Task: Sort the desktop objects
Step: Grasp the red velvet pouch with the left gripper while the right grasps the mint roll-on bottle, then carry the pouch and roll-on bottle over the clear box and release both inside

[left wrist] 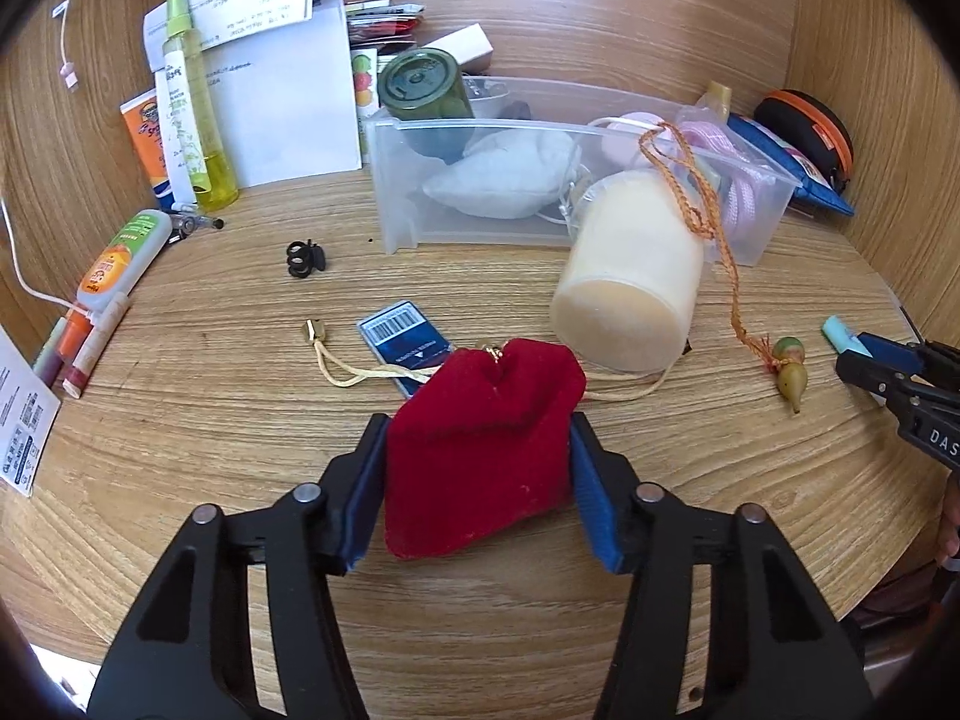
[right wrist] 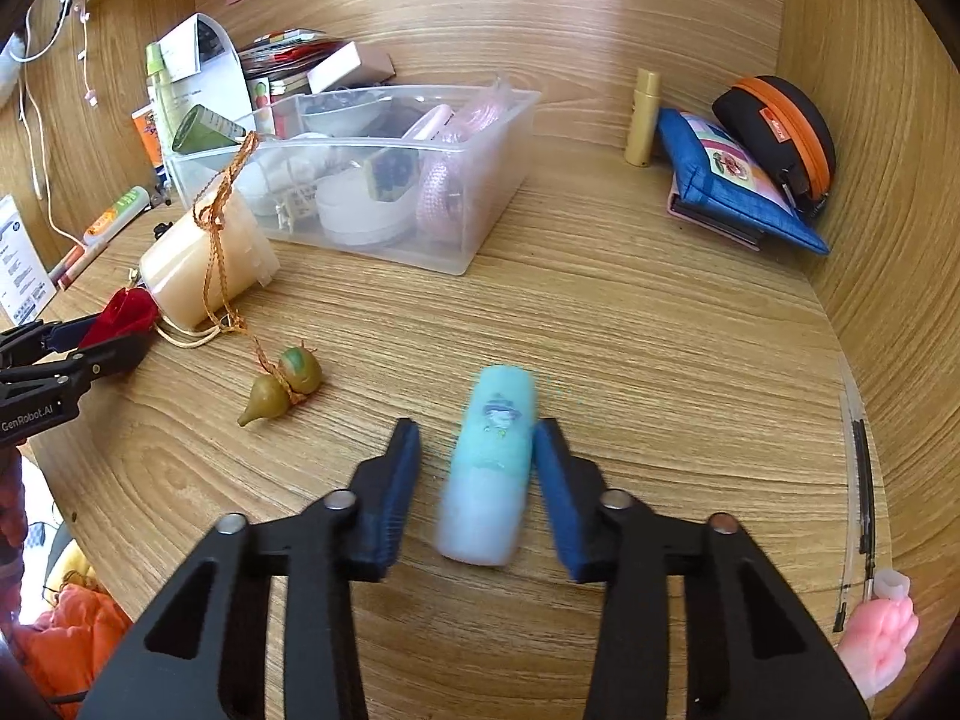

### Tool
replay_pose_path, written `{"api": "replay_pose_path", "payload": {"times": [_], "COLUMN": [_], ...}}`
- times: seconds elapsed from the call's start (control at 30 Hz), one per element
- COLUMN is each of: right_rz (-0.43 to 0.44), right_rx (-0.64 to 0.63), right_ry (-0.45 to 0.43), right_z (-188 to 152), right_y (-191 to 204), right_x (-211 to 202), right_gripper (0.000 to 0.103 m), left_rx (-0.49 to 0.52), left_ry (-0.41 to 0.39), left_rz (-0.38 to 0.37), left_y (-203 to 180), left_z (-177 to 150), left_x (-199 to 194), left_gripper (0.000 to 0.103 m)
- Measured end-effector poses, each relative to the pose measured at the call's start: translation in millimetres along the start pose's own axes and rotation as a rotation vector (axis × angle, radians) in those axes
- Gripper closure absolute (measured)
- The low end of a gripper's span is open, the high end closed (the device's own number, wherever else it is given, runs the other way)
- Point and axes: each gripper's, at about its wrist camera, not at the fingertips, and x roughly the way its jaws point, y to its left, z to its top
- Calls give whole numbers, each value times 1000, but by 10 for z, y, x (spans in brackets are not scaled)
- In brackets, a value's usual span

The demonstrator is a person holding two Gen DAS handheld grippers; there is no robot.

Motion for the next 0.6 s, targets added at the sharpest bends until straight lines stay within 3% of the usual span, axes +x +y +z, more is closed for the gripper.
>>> {"api": "replay_pose_path", "payload": {"times": [0.07,0.33,0.6], "right_rz": [-1,-6,-1], "right_rx": [2,31,43], "right_ry": [1,-15,-87], "right_z": [9,39,222], "right_y": [-10,-30,-30], "right_x": [3,-21,-184], "right_gripper": [80,80,80], "left_rx": [-4,-15,-7], "left_ry": [-6,-57,-128], "left_rz": [3,-16,-37], "left_y": [27,103,111], "left_z": [2,51,197], "left_x": [-18,-191,-407], "left_gripper": [51,54,54]}}
